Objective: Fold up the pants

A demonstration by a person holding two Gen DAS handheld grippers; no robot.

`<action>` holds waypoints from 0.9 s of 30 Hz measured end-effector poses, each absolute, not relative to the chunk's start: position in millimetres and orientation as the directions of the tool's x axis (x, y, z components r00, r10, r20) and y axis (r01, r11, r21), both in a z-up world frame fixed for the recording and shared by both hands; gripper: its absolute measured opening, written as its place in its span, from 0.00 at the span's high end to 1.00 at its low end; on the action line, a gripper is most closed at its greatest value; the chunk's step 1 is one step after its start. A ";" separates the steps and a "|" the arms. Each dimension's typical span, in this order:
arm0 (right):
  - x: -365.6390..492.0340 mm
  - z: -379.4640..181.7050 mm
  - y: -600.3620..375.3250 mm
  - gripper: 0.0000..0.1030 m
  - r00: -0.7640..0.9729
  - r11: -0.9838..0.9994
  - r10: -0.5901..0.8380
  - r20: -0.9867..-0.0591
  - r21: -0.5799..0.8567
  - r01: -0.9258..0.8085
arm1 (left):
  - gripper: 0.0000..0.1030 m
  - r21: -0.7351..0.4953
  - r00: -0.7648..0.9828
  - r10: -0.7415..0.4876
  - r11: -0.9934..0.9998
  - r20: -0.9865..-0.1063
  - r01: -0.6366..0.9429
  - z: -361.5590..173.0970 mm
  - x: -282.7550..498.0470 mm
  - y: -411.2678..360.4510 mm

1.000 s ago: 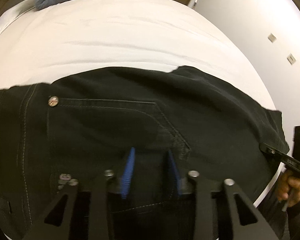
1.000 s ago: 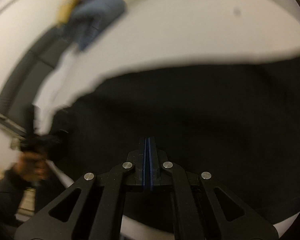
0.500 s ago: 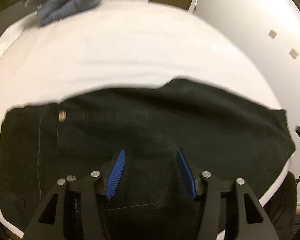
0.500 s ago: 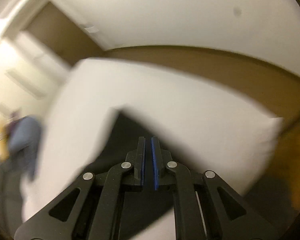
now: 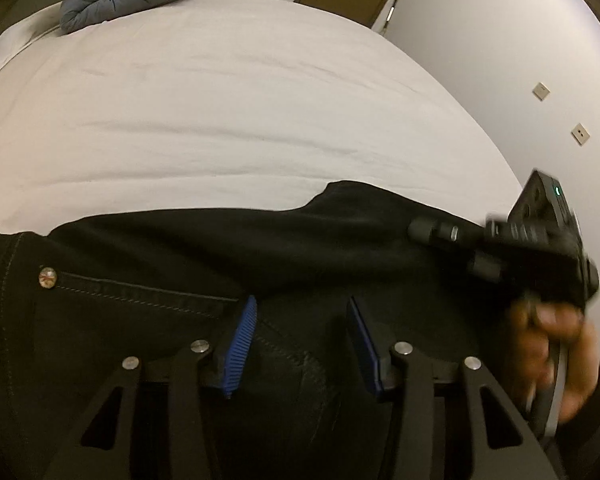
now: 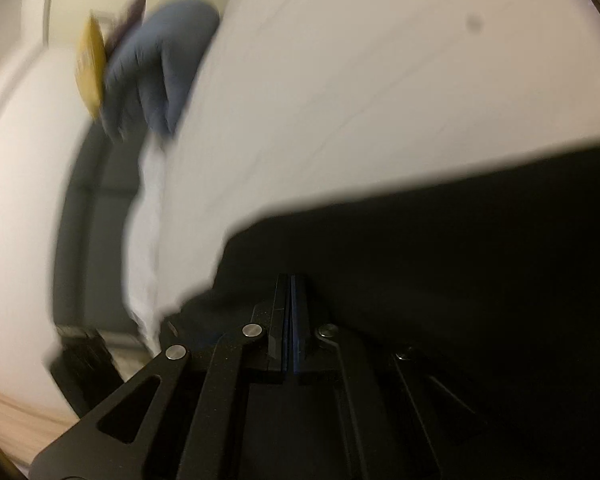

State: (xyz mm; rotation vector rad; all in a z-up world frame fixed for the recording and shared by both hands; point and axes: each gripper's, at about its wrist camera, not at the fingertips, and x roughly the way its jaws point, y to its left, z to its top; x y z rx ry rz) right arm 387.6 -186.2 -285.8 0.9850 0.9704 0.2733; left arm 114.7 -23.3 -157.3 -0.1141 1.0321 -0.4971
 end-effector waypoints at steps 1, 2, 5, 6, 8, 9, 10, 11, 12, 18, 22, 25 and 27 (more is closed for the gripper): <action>387.2 -280.9 -199.9 1.00 0.603 0.583 0.533 -0.593 0.775 0.246 | 0.52 -0.320 0.414 -0.449 0.883 -0.792 0.344 -157.9 112.8 -20.1; 391.8 -275.7 -203.4 1.00 0.621 0.598 0.500 -0.604 0.759 0.257 | 0.52 -0.318 0.421 -0.445 0.885 -0.790 0.340 -158.0 110.9 -18.1; 378.9 -247.7 -277.7 1.00 0.659 0.676 0.319 -0.682 0.650 0.346 | 0.47 -0.316 0.462 -0.438 0.893 -0.771 0.320 -150.4 101.5 -8.3; 375.0 -240.5 -277.5 0.95 0.661 0.679 0.292 -0.692 0.636 0.366 | 0.44 -0.312 0.484 -0.433 0.897 -0.761 0.312 -146.4 96.1 -2.9; 381.0 -216.5 -285.9 0.93 0.675 0.711 0.336 -0.657 0.647 0.276 | 0.39 -0.305 0.524 -0.414 0.909 -0.744 0.284 -143.2 86.7 8.3; 385.1 -212.7 -261.1 0.93 0.656 0.718 0.408 -0.635 0.667 0.199 | 0.39 -0.311 0.531 -0.408 0.912 -0.742 0.266 -144.2 82.5 14.5; 385.9 -207.3 -238.3 0.93 0.611 0.710 0.502 -0.612 0.695 0.113 | 0.39 -0.322 0.530 -0.404 0.914 -0.745 0.245 -148.5 79.0 17.6; 387.4 -202.9 -211.7 0.93 0.558 0.702 0.580 -0.593 0.711 0.025 | 0.39 -0.336 0.521 -0.403 0.915 -0.752 0.222 -153.8 78.0 24.8; 388.8 -198.0 -195.8 0.93 0.523 0.705 0.614 -0.591 0.708 -0.028 | 0.39 -0.344 0.520 -0.401 0.916 -0.754 0.207 -158.0 76.2 30.7; 430.6 -255.1 -172.9 1.00 0.458 0.701 0.612 -0.645 0.710 0.064 | 0.48 -0.387 0.524 -0.430 0.901 -0.735 0.196 -167.3 67.3 57.6; 386.1 -243.2 -223.4 0.95 0.607 0.753 0.391 -0.691 0.620 0.221 | 0.53 -0.420 0.524 -0.456 0.886 -0.719 0.195 -171.1 69.6 65.4; 341.9 -211.6 -260.7 0.93 0.636 0.694 0.469 -0.613 0.701 0.163 | 0.41 -0.349 0.561 -0.408 0.912 -0.721 0.216 -157.2 64.4 60.4; 303.6 -198.1 -248.7 0.93 0.619 0.670 0.551 -0.560 0.739 0.073 | 0.35 -0.295 0.593 -0.369 0.929 -0.716 0.222 -152.7 62.3 59.6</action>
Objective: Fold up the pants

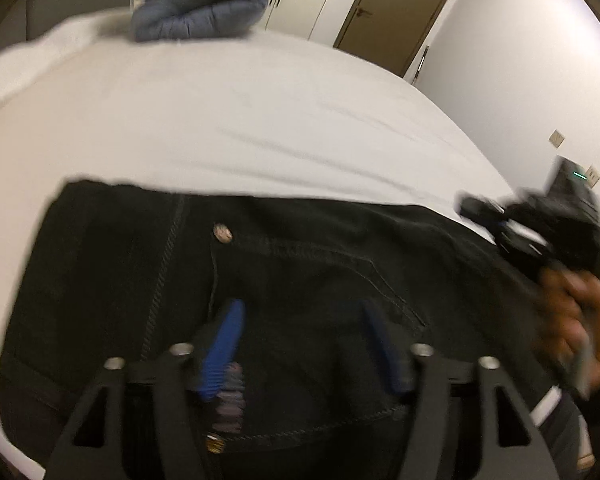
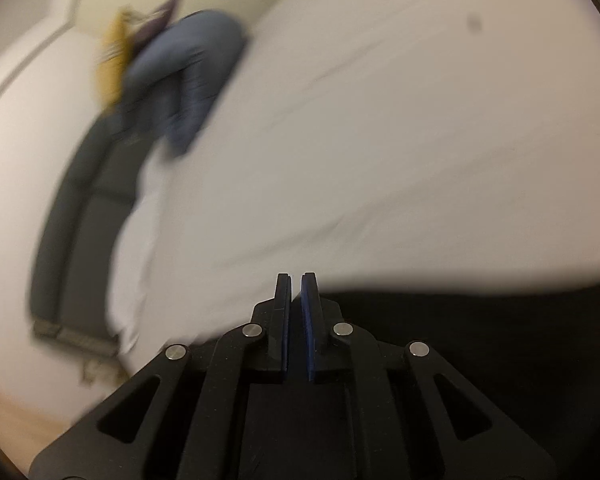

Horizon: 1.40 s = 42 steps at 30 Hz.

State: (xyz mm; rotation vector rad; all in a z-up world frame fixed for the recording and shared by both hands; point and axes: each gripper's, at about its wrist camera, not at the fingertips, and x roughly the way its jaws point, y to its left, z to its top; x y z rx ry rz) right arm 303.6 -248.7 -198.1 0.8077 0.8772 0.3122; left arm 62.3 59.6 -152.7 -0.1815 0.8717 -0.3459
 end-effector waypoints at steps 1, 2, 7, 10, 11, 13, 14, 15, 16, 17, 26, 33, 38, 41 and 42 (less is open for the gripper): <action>279.1 -196.5 -238.7 0.93 0.588 0.666 0.597 -0.546 0.746 0.015 | 0.35 -0.288 0.590 -0.365 0.931 -0.720 0.225 -154.5 64.3 60.0; 260.0 -203.7 -219.2 0.93 0.563 0.672 0.616 -0.552 0.741 -0.009 | 0.35 -0.297 0.587 -0.376 0.927 -0.717 0.230 -157.5 67.1 61.4; 208.2 -252.3 -223.1 1.00 0.545 0.651 0.605 -0.580 0.755 0.081 | 0.39 -0.250 0.587 -0.357 0.933 -0.727 0.259 -158.6 78.3 67.5; 194.8 -246.7 -264.6 1.00 0.652 0.675 0.451 -0.610 0.711 0.198 | 0.38 -0.245 0.620 -0.313 0.950 -0.719 0.196 -153.7 89.7 85.2; 180.7 -243.1 -281.0 1.00 0.670 0.675 0.397 -0.627 0.694 0.250 | 0.38 -0.250 0.625 -0.300 0.953 -0.721 0.170 -160.5 87.7 97.6; 168.2 -223.7 -300.8 0.96 0.684 0.694 0.326 -0.653 0.656 0.296 | 0.38 -0.271 0.623 -0.307 0.950 -0.720 0.156 -162.7 94.7 109.4; 162.5 -210.1 -303.7 0.94 0.681 0.737 0.290 -0.672 0.611 0.289 | 0.38 -0.287 0.621 -0.317 0.946 -0.717 0.151 -164.8 98.1 110.0; 154.3 -194.3 -295.4 0.86 0.676 0.792 0.262 -0.688 0.554 0.257 | 0.38 -0.316 0.626 -0.331 0.938 -0.706 0.140 -161.0 96.0 114.5; 149.8 -180.3 -279.0 0.69 0.653 0.839 0.278 -0.704 0.509 0.192 | 0.38 -0.334 0.642 -0.335 0.934 -0.690 0.129 -156.1 92.5 119.9; 146.3 -168.5 -259.4 0.57 0.614 0.866 0.327 -0.718 0.487 0.108 | 0.38 -0.342 0.669 -0.327 0.933 -0.667 0.114 -148.8 82.9 128.1; 136.7 -131.3 -2.3 0.40 0.450 0.810 0.388 -0.804 0.064 -0.583 | 0.34 -0.328 0.775 -0.196 0.945 -0.601 -0.016 -113.8 9.6 193.9; 167.5 -171.5 102.7 0.44 0.487 0.691 0.240 -0.840 -0.204 -0.693 | 0.34 -0.340 0.784 -0.136 0.935 -0.606 -0.100 -110.0 -11.1 233.4; 191.1 -194.9 110.8 0.44 0.488 0.795 0.207 -0.848 -0.145 -0.589 | 0.34 -0.321 0.769 -0.147 0.944 -0.622 -0.079 -116.1 -20.8 233.4; 179.7 -197.7 128.1 0.42 0.519 0.787 0.211 -0.828 -0.171 -0.593 | 0.34 -0.313 0.767 -0.173 0.949 -0.618 -0.037 -116.7 -18.9 224.7; 183.0 -200.7 137.8 0.35 0.516 0.797 0.220 -0.828 -0.152 -0.584 | 0.34 -0.311 0.766 -0.182 0.950 -0.616 -0.023 -116.7 -16.3 220.8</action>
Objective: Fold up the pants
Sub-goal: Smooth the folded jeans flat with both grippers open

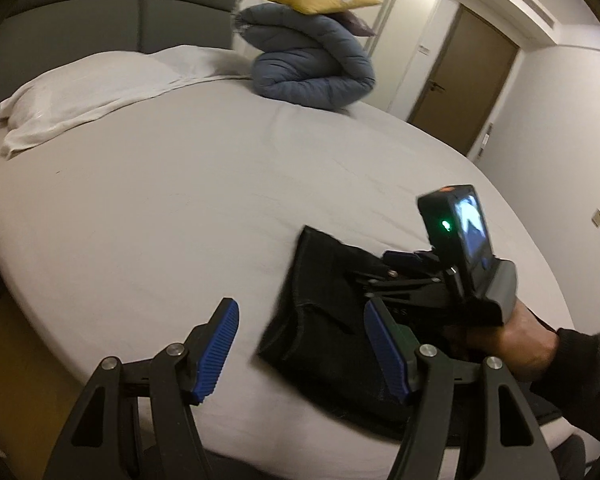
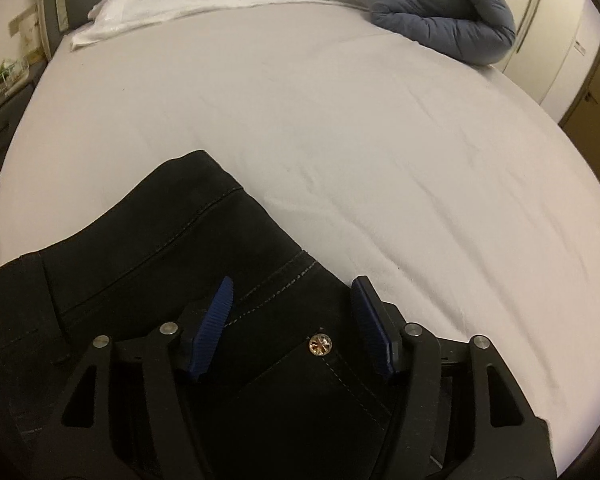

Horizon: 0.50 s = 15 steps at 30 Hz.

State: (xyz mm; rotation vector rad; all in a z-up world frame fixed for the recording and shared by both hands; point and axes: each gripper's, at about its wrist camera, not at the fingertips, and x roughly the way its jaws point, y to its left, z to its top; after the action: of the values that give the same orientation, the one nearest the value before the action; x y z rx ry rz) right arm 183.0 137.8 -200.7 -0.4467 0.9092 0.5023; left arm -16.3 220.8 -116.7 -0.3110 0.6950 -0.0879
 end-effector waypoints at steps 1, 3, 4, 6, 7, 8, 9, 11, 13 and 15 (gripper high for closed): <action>176.1 -202.7 126.3 0.27 0.506 0.818 0.226 -0.832 -0.119 -0.562 | 0.34 -0.309 0.768 -0.193 0.951 -0.611 -0.006 -115.2 -17.1 216.0; 190.4 -205.1 124.6 0.25 0.482 0.845 0.245 -0.841 -0.058 -0.532 | 0.34 -0.298 0.776 -0.210 0.954 -0.595 0.030 -110.7 -13.5 207.7; 182.3 -213.8 115.8 0.25 0.463 0.857 0.280 -0.841 0.002 -0.515 | 0.34 -0.291 0.779 -0.217 0.956 -0.589 0.046 -108.8 -7.3 204.8; 158.3 -194.1 85.6 0.25 0.463 0.884 0.368 -0.806 0.148 -0.444 | 0.34 -0.285 0.778 -0.225 0.956 -0.587 0.062 -105.7 -0.6 200.2; 145.7 -184.3 66.0 0.25 0.483 0.886 0.416 -0.771 0.224 -0.405 | 0.34 -0.293 0.775 -0.240 0.953 -0.585 0.075 -104.9 2.4 197.7; 137.4 -183.8 48.9 0.25 0.498 0.887 0.439 -0.748 0.270 -0.376 | 0.34 -0.297 0.772 -0.257 0.950 -0.581 0.093 -104.2 6.1 192.8; 120.6 -178.3 22.9 0.25 0.520 0.884 0.465 -0.717 0.338 -0.324 | 0.34 -0.294 0.768 -0.268 0.950 -0.582 0.109 -104.4 10.1 187.1; 96.4 -178.8 -24.6 0.25 0.529 0.838 0.536 -0.658 0.490 -0.240 | 0.35 -0.293 0.736 -0.314 0.942 -0.600 0.162 -112.3 18.9 167.9; 66.2 -193.7 -69.9 0.26 0.524 0.763 0.600 -0.605 0.629 -0.148 | 0.39 -0.290 0.694 -0.337 0.938 -0.637 0.189 -124.9 29.9 149.5; 44.3 -214.1 -113.9 0.40 0.538 0.738 0.584 -0.608 0.674 -0.040 | 0.43 -0.290 0.611 -0.371 0.929 -0.700 0.232 -145.6 46.5 125.7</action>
State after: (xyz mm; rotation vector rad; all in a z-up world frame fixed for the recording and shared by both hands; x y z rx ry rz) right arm 44.3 -113.9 -214.1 0.6556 0.9399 0.4050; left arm 46.5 125.7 -145.6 -0.1765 0.8458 -0.3500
